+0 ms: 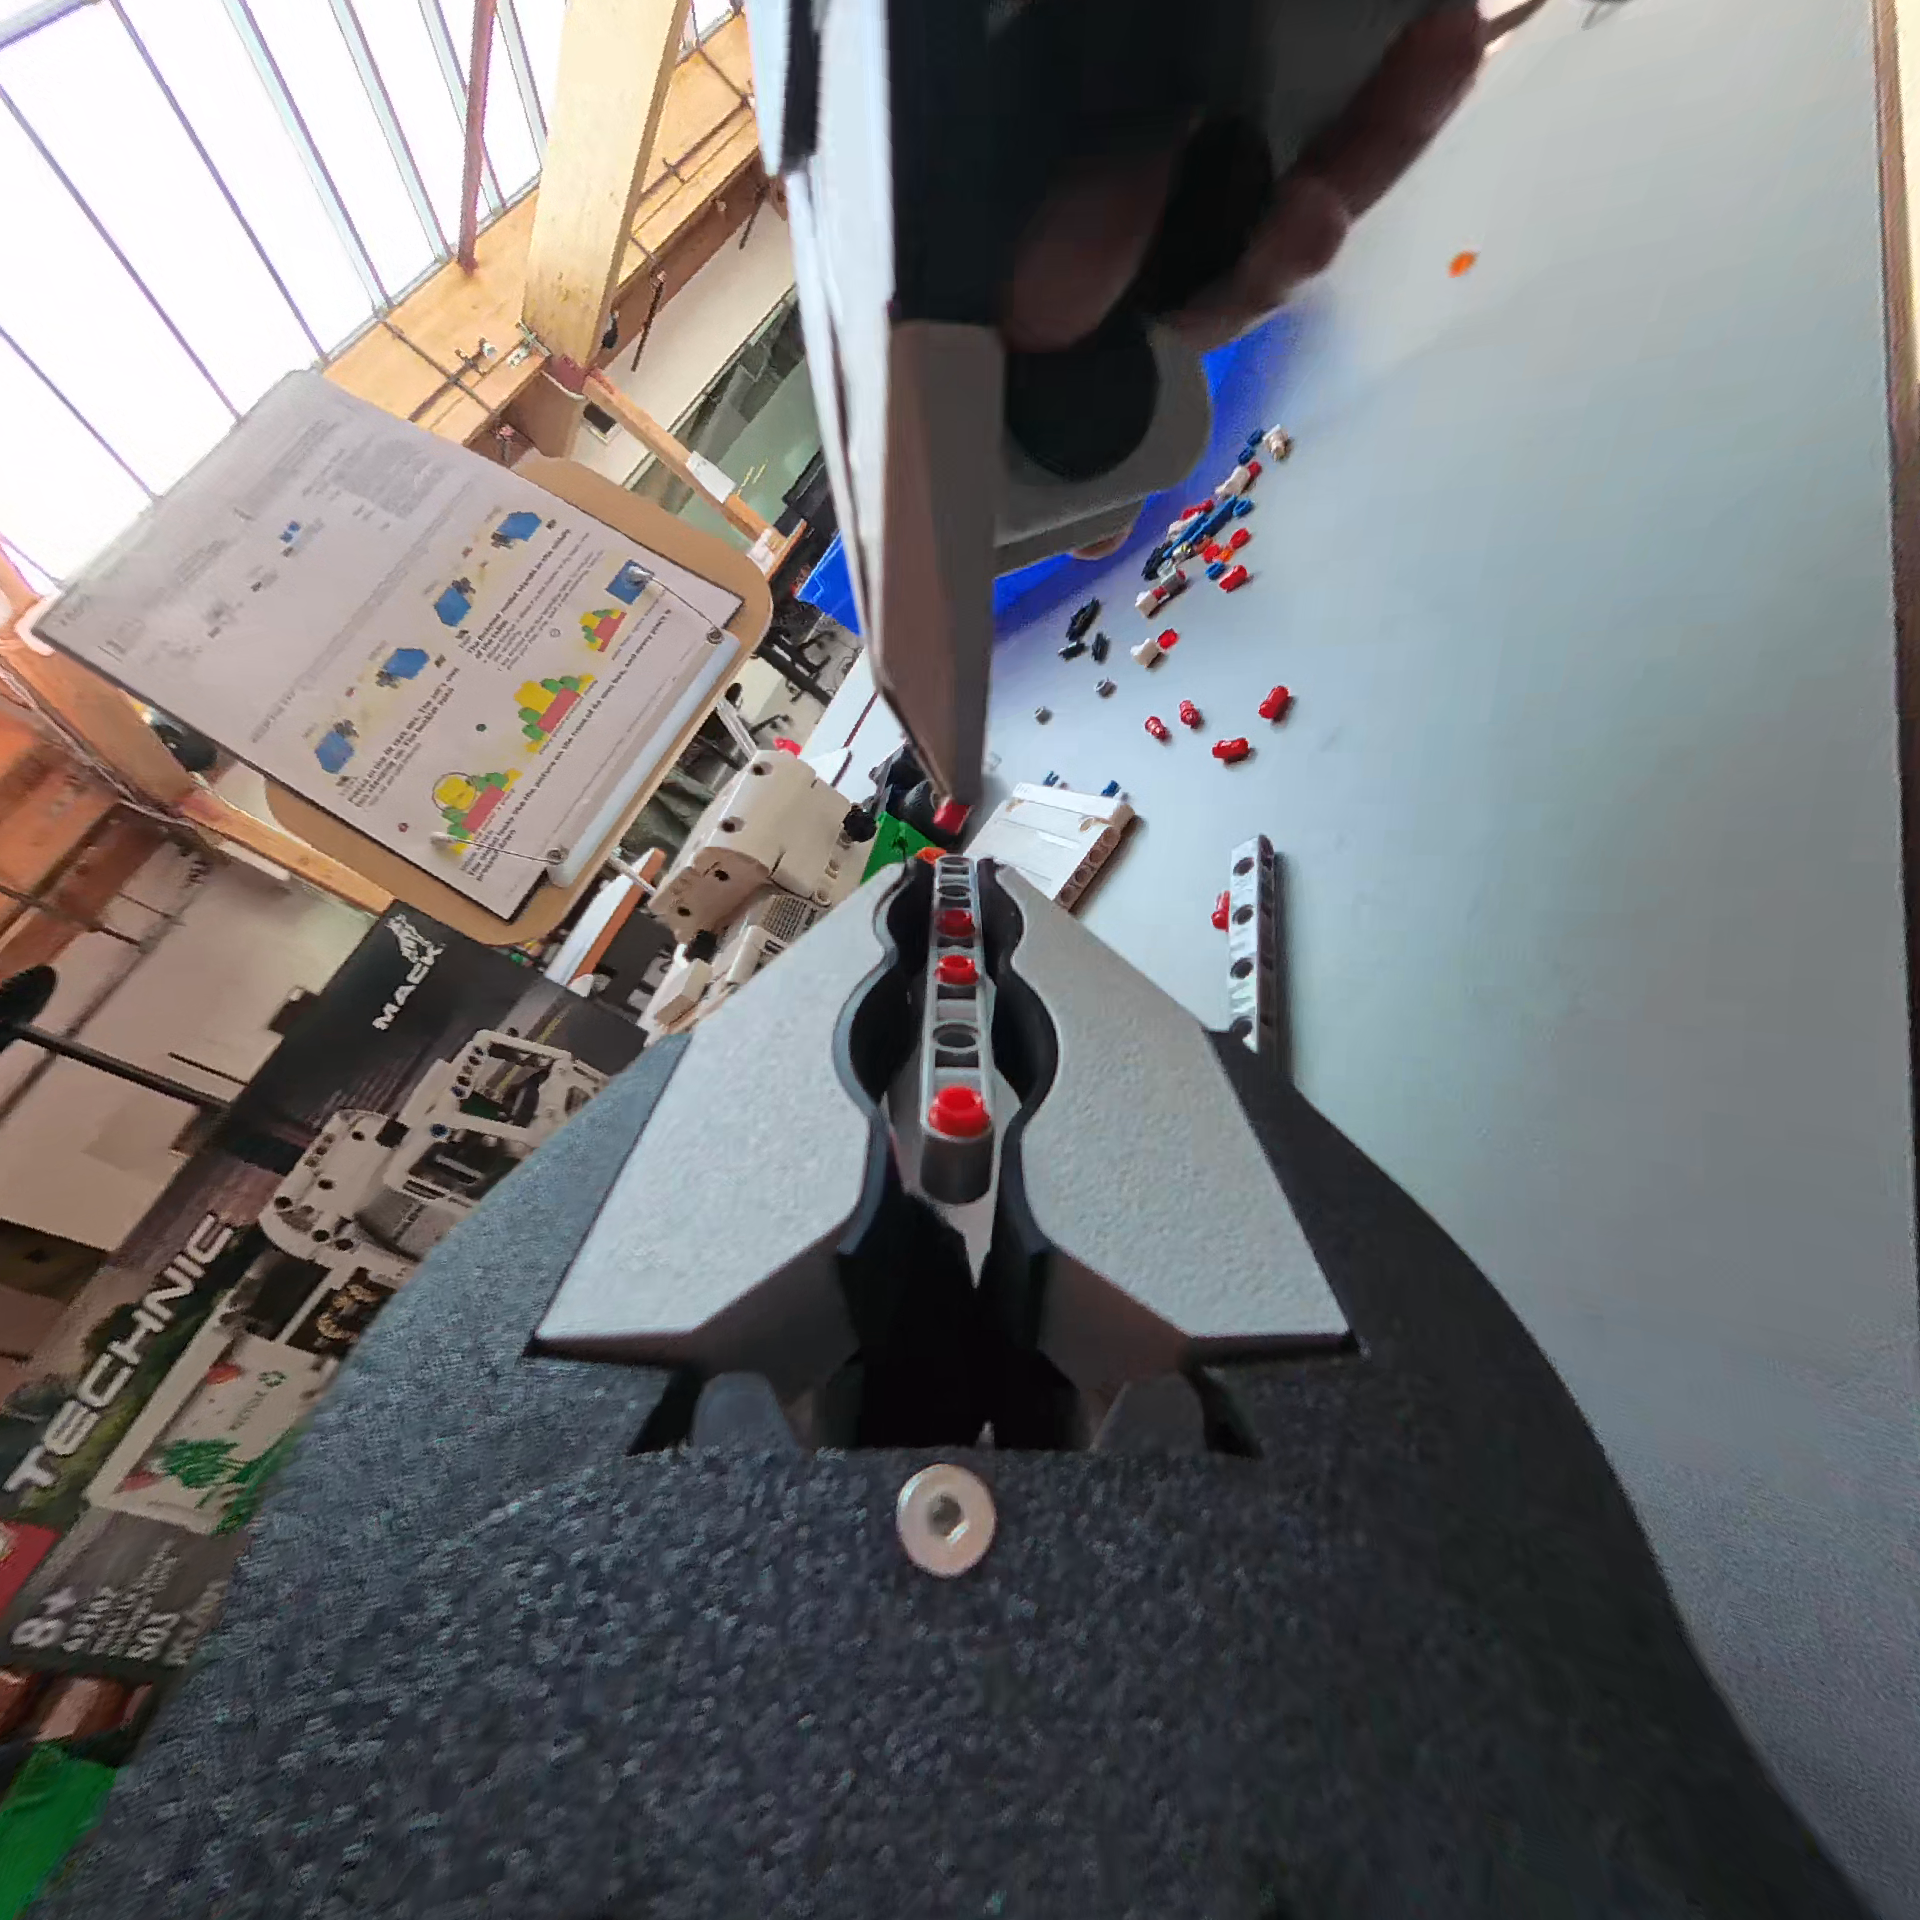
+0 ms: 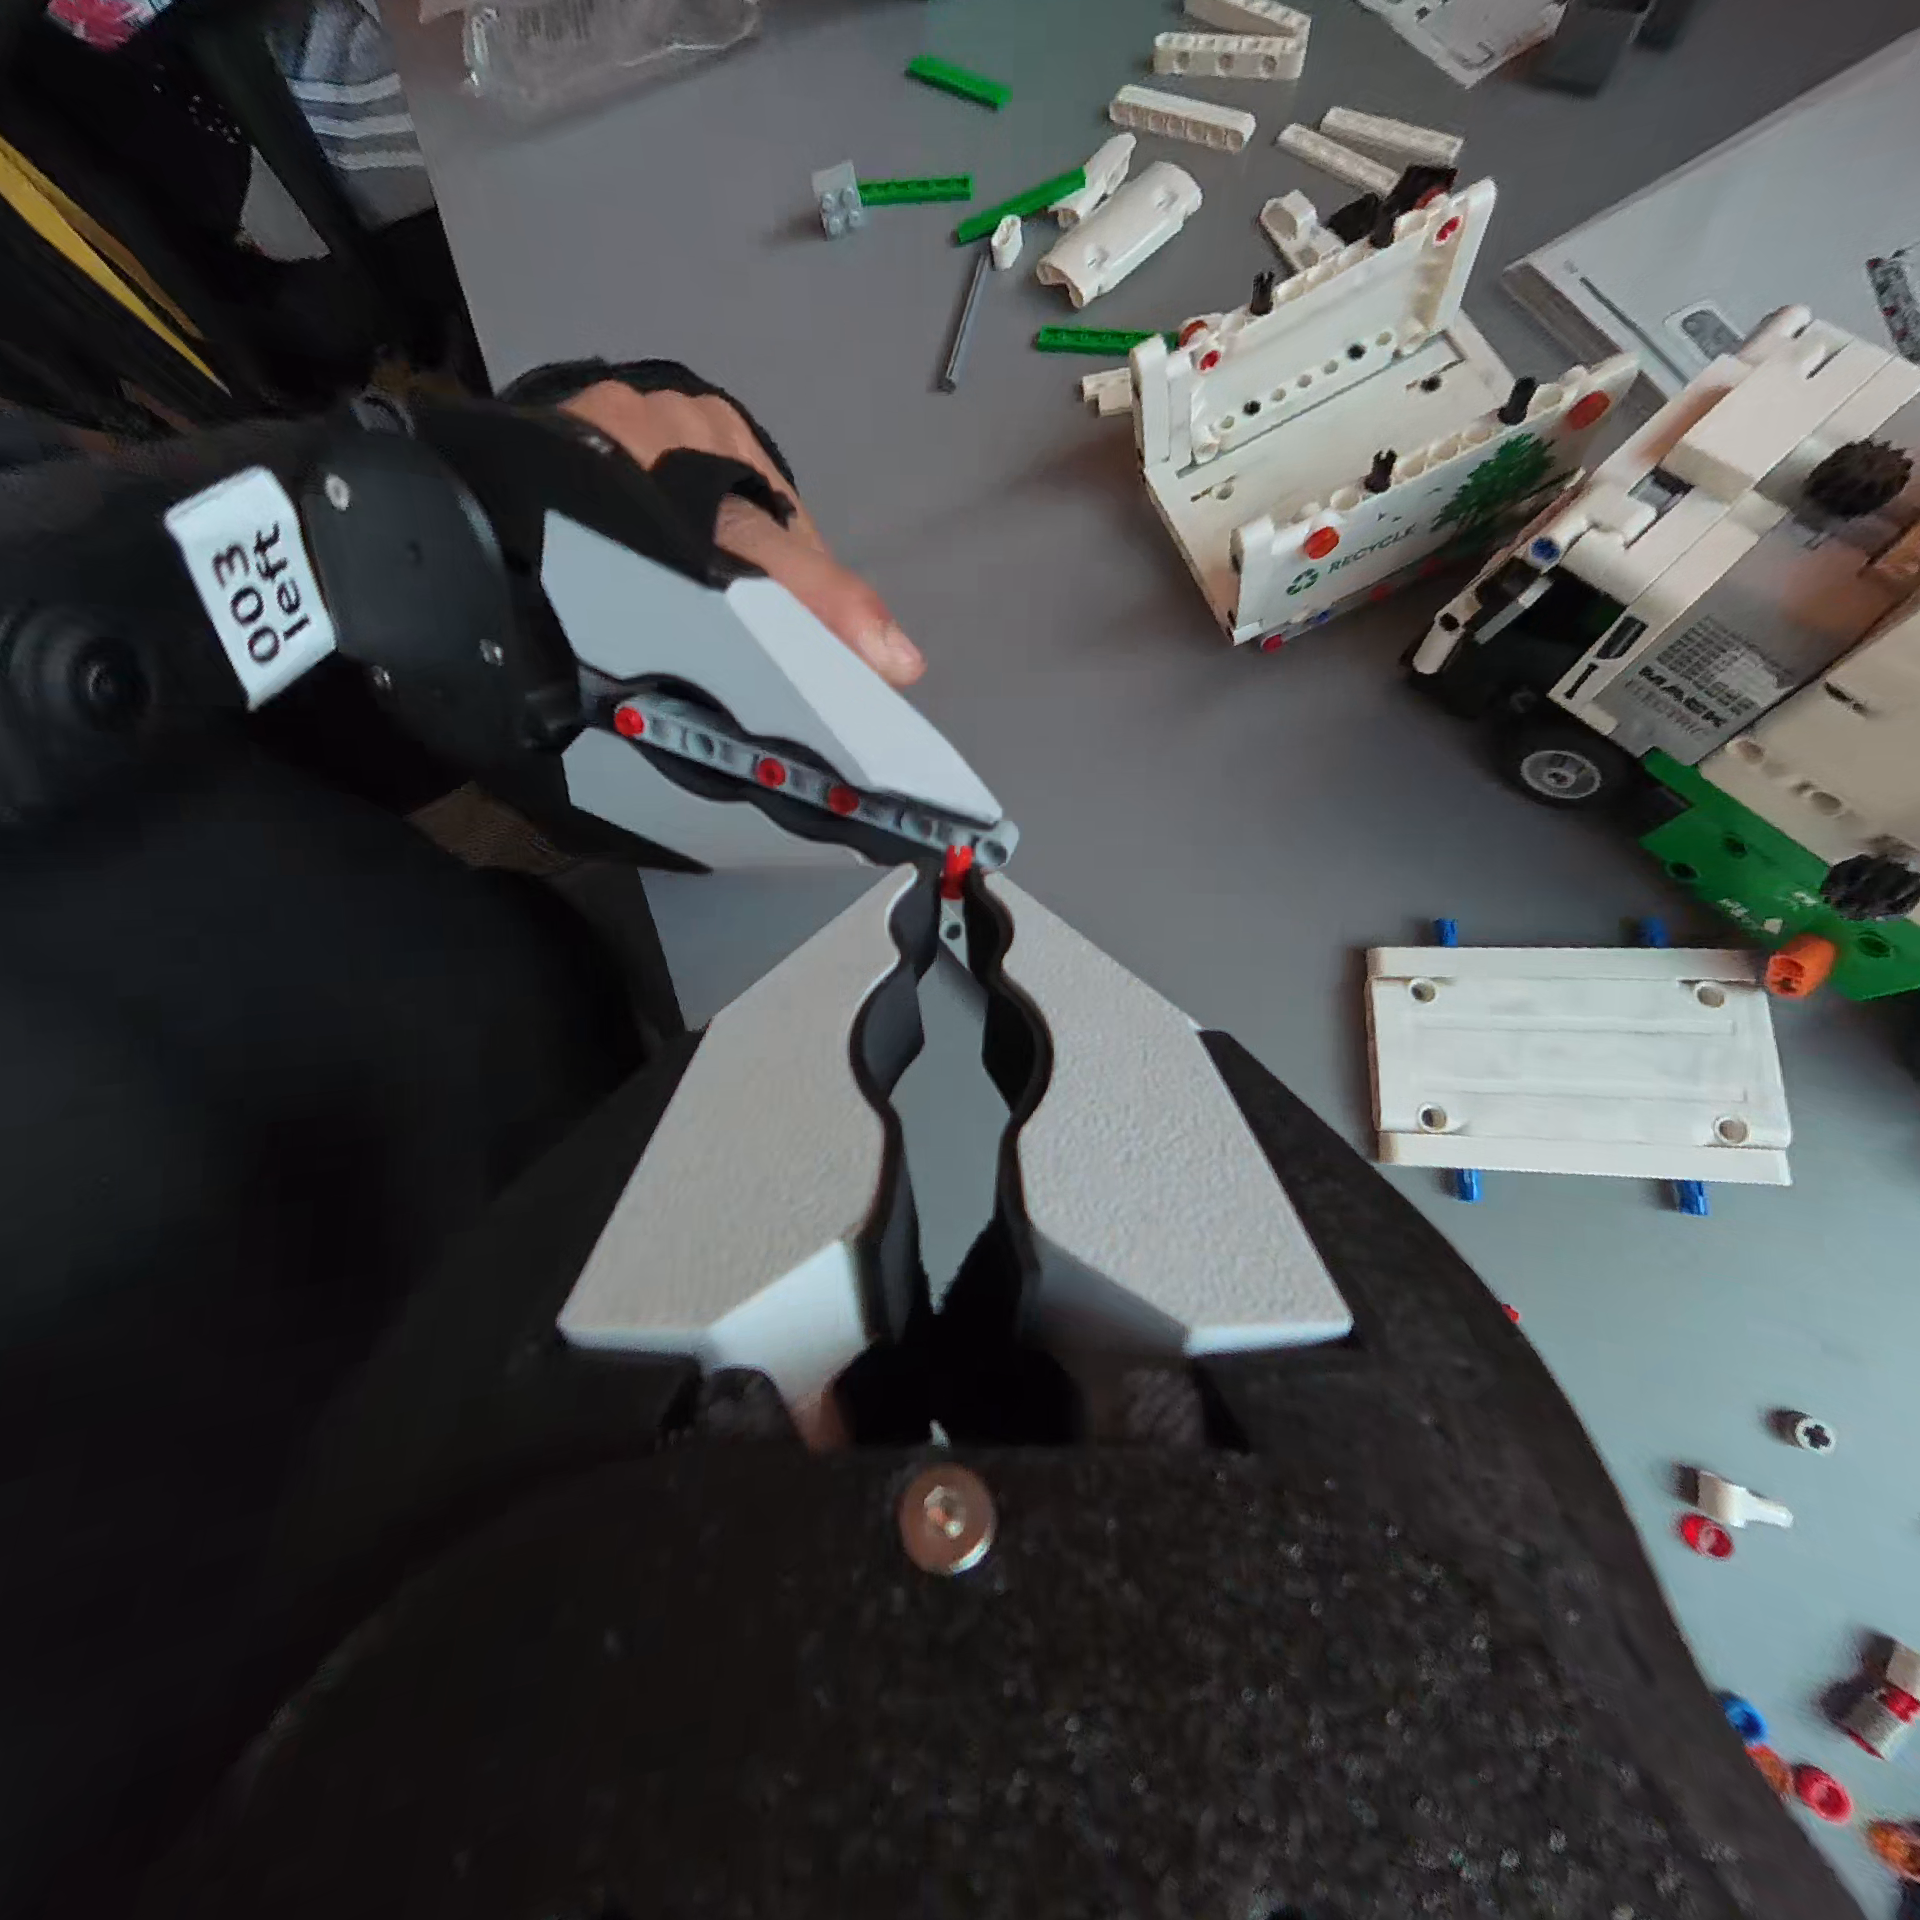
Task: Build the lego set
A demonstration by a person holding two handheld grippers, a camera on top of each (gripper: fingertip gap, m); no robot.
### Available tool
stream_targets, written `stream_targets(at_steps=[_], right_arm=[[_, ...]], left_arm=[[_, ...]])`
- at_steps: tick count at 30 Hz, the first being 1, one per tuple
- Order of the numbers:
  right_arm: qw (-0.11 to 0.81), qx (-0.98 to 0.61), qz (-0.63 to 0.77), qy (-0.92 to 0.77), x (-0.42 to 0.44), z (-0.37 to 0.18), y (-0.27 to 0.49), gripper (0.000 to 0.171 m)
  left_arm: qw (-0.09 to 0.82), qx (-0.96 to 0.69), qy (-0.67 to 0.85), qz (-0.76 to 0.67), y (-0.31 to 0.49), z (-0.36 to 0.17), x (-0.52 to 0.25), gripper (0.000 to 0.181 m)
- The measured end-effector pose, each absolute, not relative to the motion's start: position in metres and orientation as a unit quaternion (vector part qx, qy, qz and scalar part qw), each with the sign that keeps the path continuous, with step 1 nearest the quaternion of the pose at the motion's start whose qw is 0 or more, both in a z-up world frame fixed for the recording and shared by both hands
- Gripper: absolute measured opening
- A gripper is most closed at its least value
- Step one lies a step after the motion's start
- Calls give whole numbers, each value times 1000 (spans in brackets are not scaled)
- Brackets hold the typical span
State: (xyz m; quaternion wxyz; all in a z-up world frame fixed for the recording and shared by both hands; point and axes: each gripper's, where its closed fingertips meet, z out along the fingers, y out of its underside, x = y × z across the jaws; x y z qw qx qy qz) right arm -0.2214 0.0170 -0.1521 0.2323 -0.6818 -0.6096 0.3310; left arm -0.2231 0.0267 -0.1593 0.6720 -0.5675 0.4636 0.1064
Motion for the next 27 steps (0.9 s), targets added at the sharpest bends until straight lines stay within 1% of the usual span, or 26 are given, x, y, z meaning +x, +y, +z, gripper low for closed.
stream_targets(at_steps=[4, 27], right_arm=[[224, -693, 299, -617, -222, -162, 22, 3], [210, -699, 238, -641, -217, -174, 24, 3]], left_arm=[[661, -554, 482, 155, 28, -165, -221, 5], [647, -545, 500, 185, 29, -173, -218, 5]])
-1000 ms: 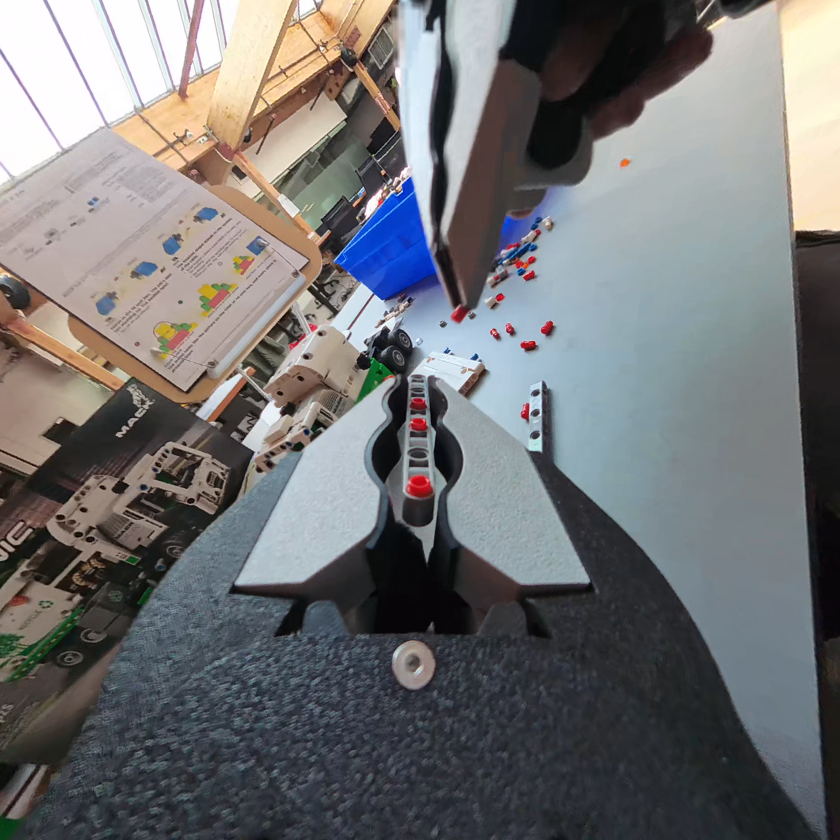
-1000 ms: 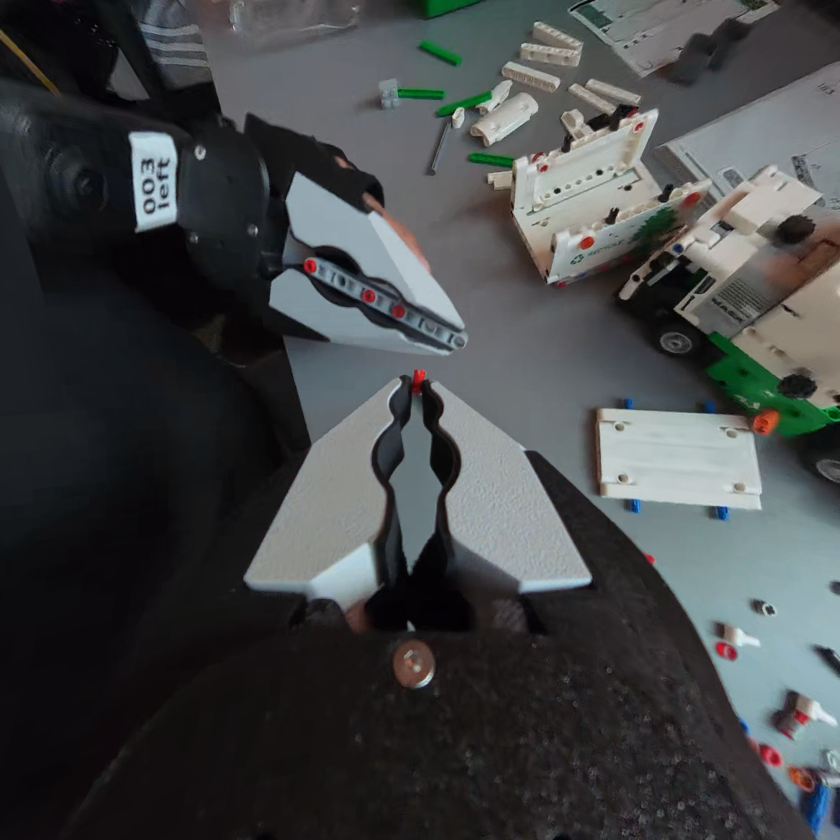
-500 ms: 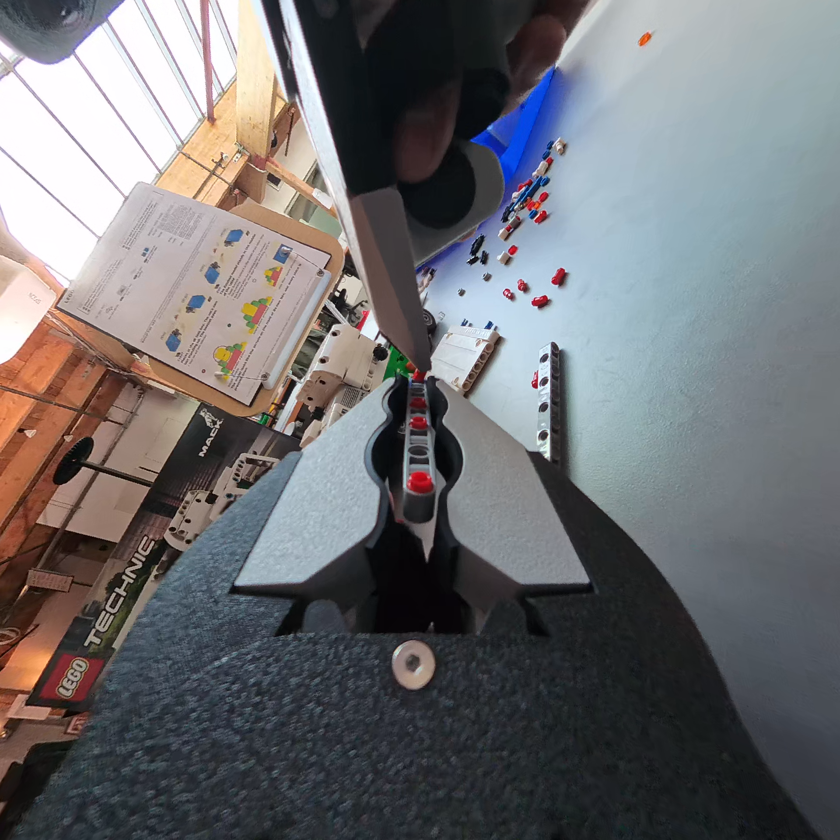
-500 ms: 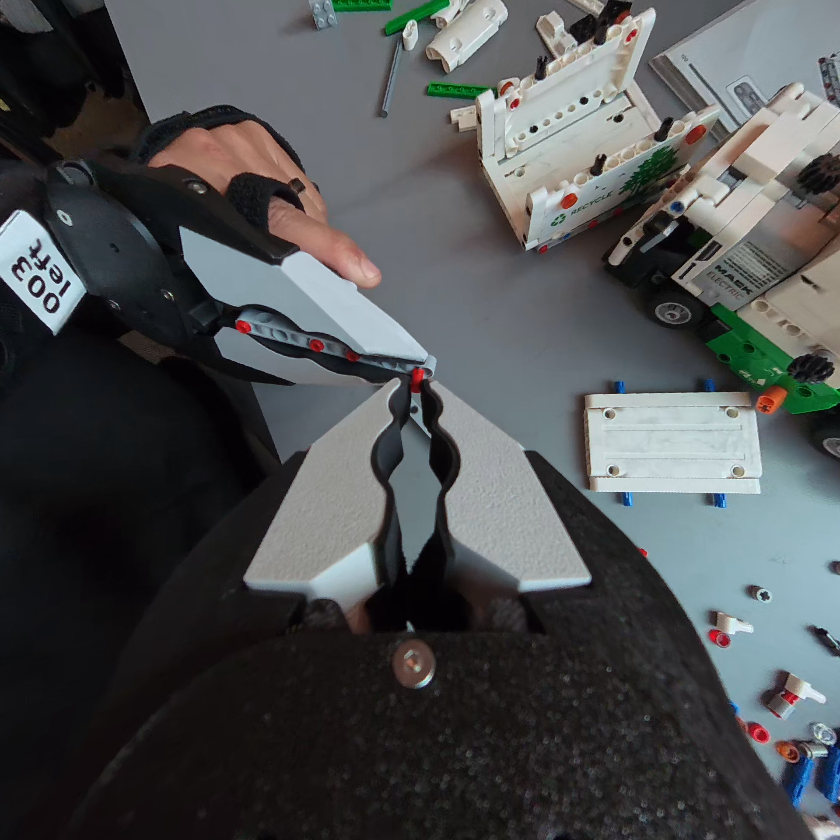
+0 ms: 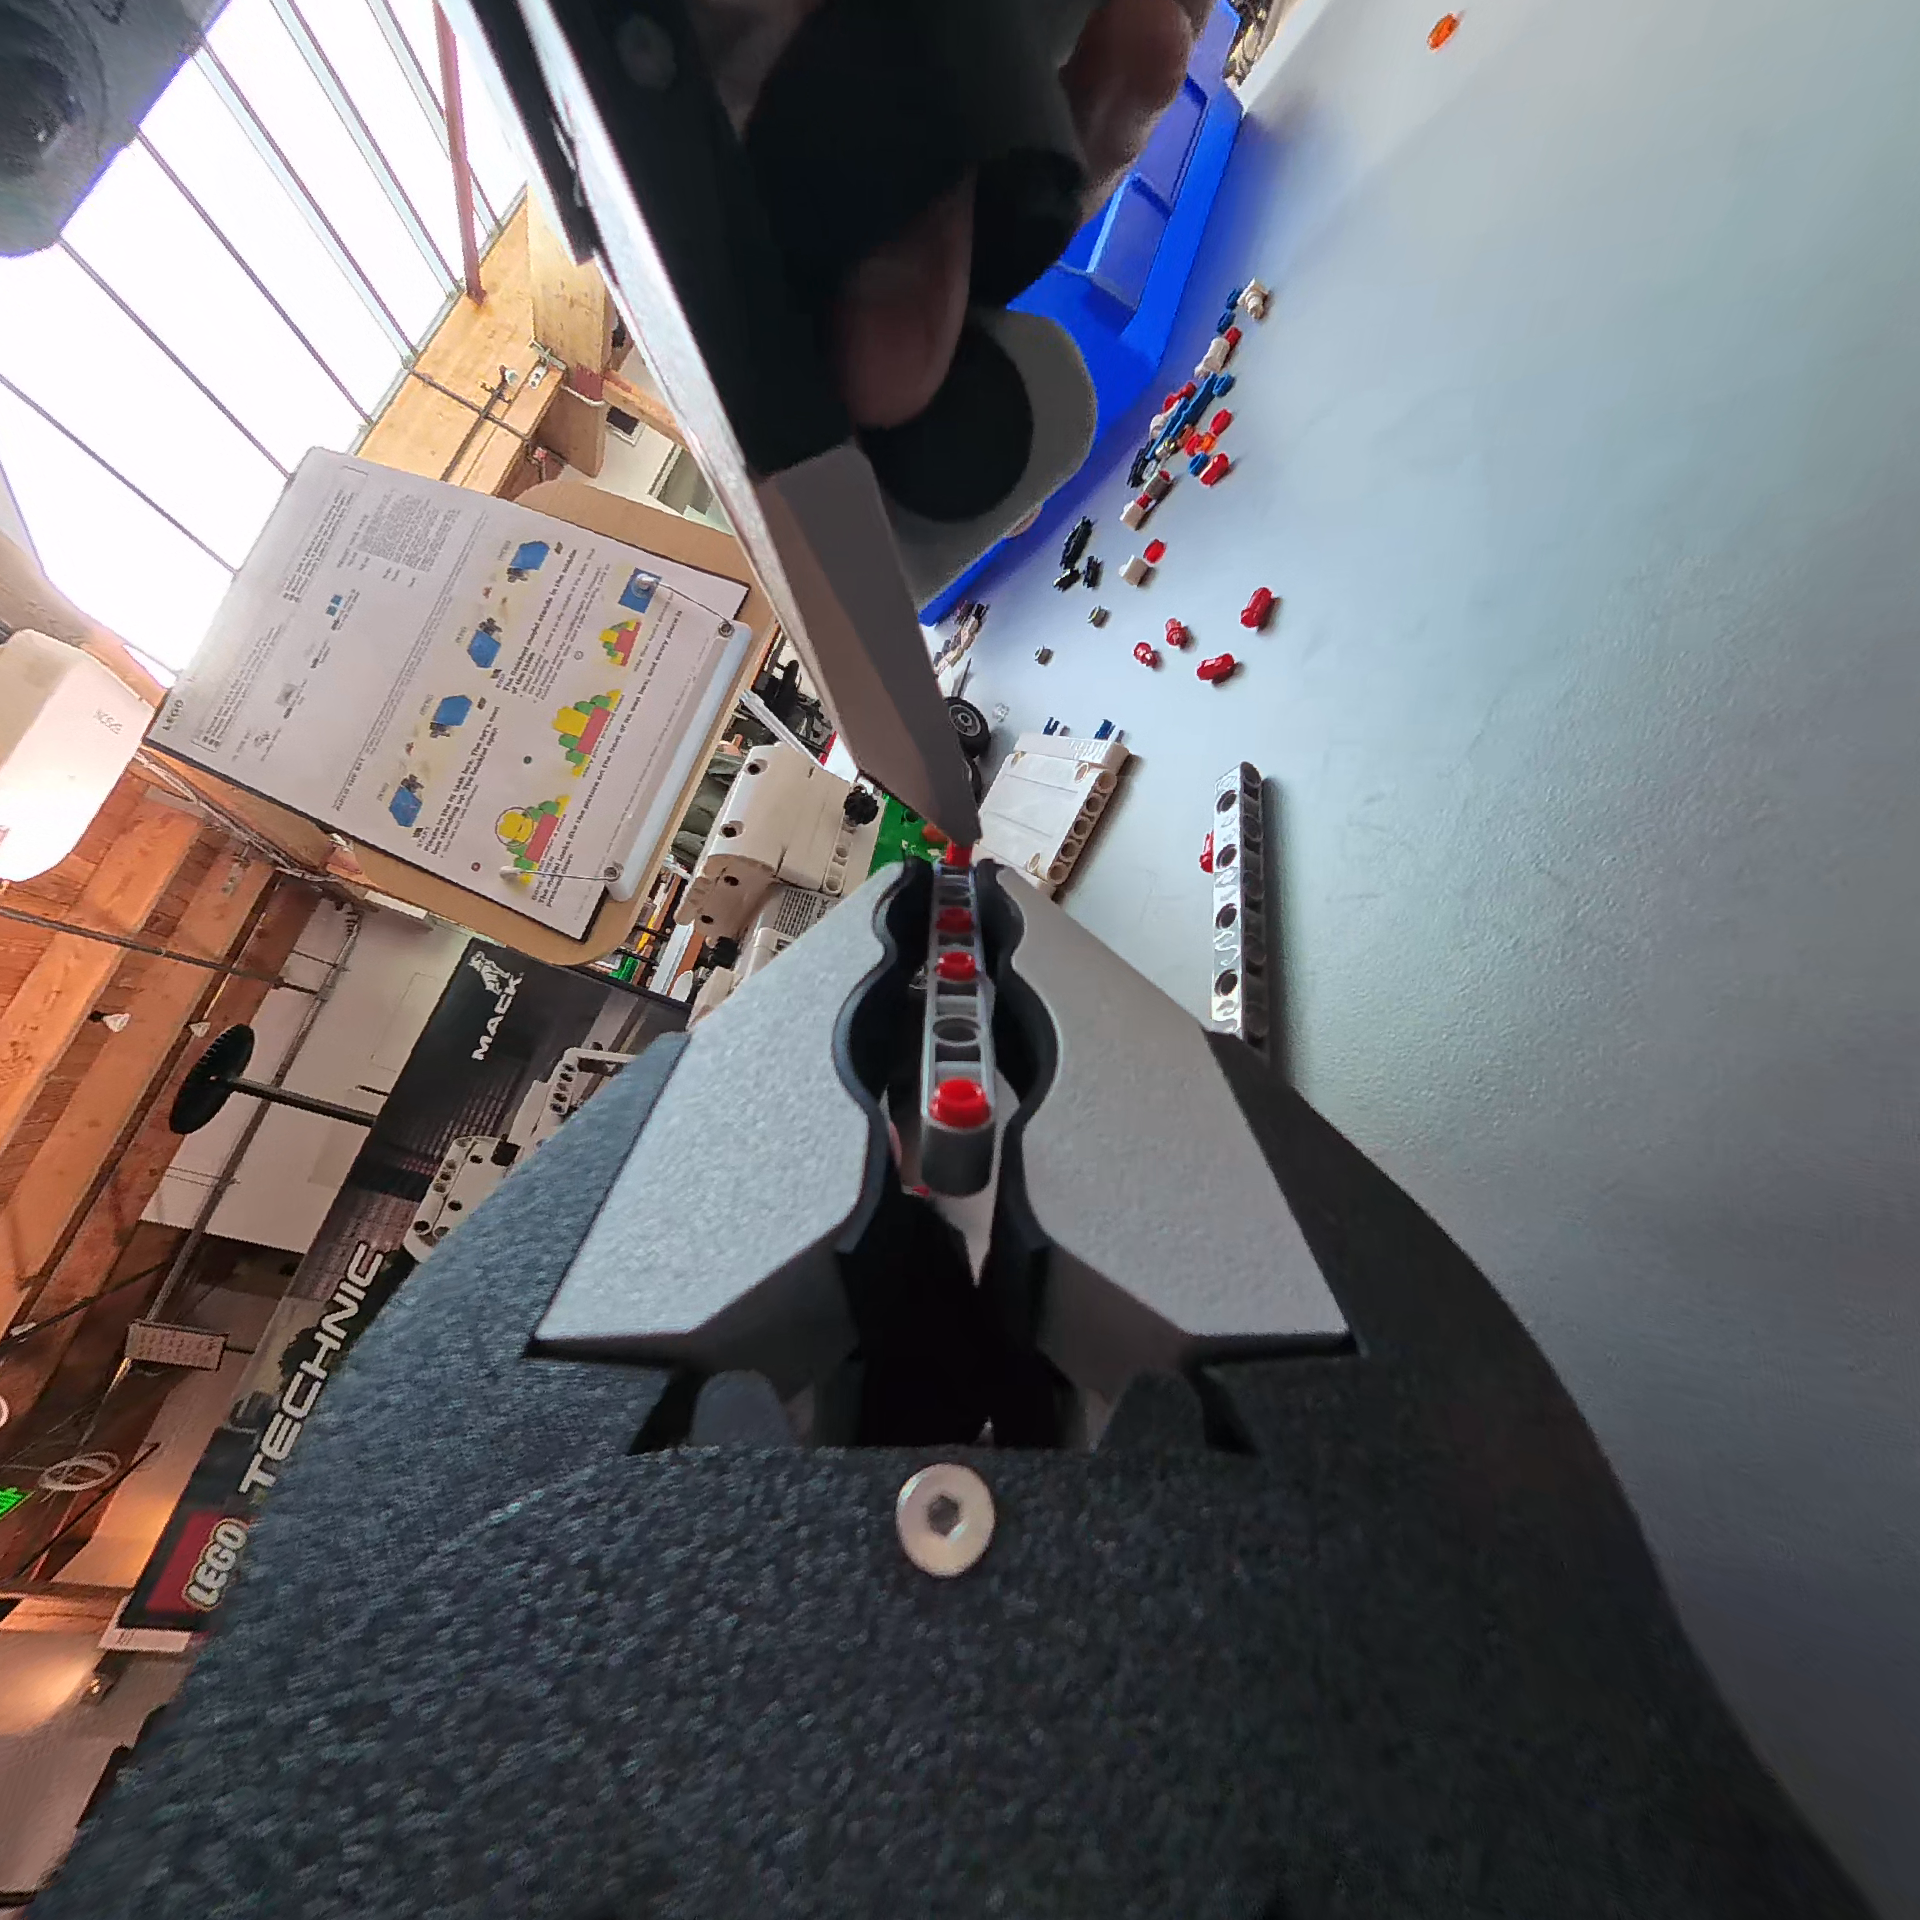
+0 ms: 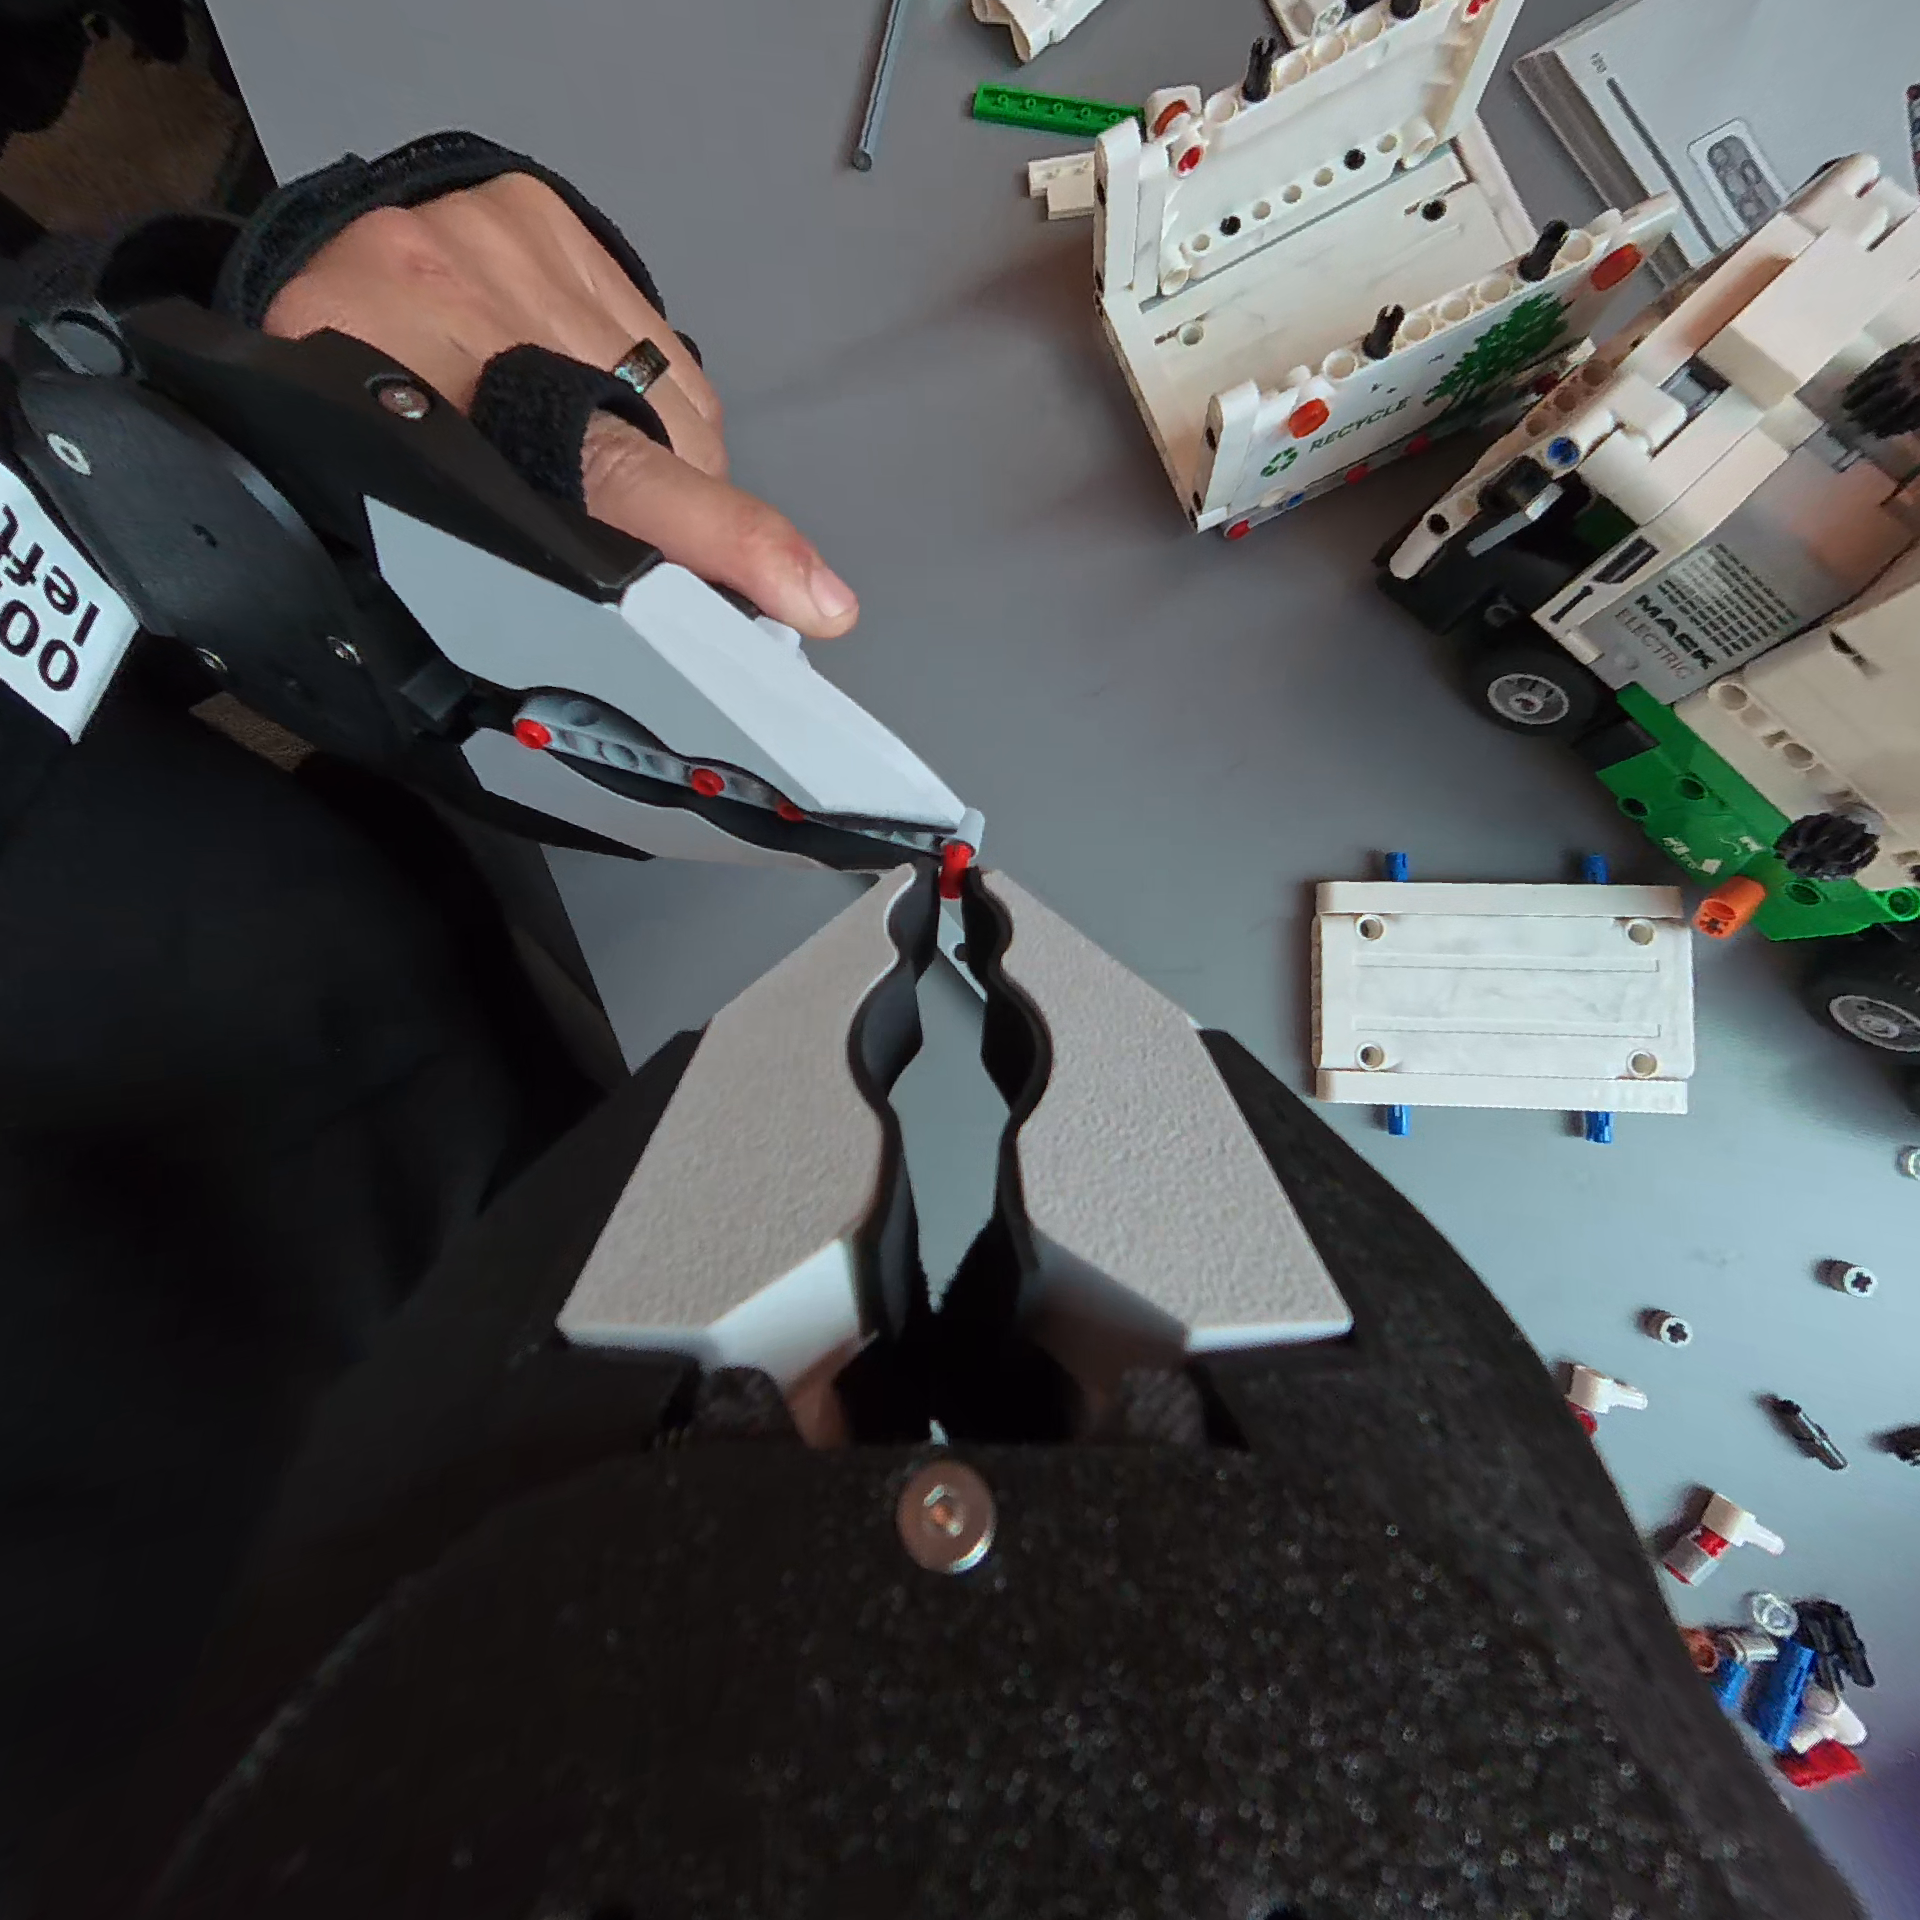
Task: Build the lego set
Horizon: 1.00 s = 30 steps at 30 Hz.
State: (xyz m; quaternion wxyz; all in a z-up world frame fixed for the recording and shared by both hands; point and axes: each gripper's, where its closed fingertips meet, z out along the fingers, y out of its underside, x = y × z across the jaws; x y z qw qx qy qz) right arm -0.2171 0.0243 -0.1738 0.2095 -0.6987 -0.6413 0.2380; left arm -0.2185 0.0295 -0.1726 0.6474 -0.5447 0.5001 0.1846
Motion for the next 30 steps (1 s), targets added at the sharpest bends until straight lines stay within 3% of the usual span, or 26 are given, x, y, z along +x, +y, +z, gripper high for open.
stream_targets(at_steps=[9, 30], right_arm=[[212, -685, 211, -665, -214, -172, 22, 3], [372, -584, 78, -717, -222, -172, 28, 2]], left_arm=[[656, -510, 524, 186, 27, -172, -214, 5], [650, -513, 514, 226, 30, -170, -219, 6]])
